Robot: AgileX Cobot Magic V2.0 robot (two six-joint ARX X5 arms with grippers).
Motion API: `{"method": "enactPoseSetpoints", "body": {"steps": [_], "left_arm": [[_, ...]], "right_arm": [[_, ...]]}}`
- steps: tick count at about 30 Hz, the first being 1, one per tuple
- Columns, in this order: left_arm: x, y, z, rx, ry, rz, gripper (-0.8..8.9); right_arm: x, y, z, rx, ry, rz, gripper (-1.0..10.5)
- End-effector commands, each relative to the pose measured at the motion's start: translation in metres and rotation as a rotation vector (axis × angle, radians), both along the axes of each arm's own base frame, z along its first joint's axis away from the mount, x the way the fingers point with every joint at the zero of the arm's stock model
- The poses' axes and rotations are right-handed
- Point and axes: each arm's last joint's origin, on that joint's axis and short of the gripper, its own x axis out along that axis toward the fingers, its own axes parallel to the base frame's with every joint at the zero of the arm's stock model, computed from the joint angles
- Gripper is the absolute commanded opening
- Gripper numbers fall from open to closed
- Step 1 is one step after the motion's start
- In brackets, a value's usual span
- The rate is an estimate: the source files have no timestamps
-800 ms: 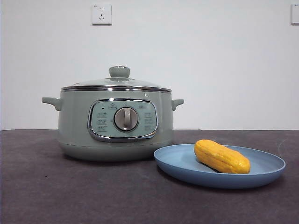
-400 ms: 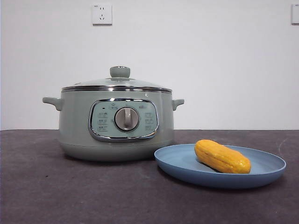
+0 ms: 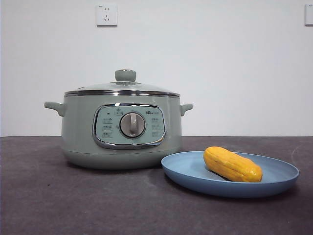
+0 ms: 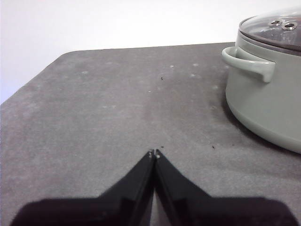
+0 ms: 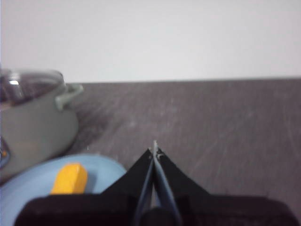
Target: Take the corn out from the steamer,put the corn on the plate,close the lid
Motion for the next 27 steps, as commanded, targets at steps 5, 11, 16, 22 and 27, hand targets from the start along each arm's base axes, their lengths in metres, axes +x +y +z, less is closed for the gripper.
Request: {"method": "enactPoseSetpoints", "body": {"steps": [5, 11, 16, 22, 27], "left_arm": [[0.0007, 0.0003, -0.0038, -0.009, 0.003, 0.006, -0.03], [0.0007, 0.0003, -0.0038, -0.009, 0.003, 0.006, -0.03], [0.0007, 0.0003, -0.0038, -0.009, 0.003, 0.006, -0.03], [0.0007, 0.0003, -0.0038, -0.009, 0.003, 0.006, -0.04], [0.0006, 0.0003, -0.0038, -0.009, 0.003, 0.006, -0.04]], "right_arm": [[0.0005, 0.0000, -0.0191, 0.038, 0.126, -0.007, 0.0], [0.0006, 0.0000, -0.0187, 0.066, 0.128, -0.010, 0.0], [0.0006, 0.0000, -0.0187, 0.067, 0.128, -0.010, 0.0], [0.0006, 0.0000, -0.0188, 0.067, 0.128, -0.010, 0.0], [0.0006, 0.0000, -0.0188, 0.067, 0.128, -0.010, 0.0]]}}
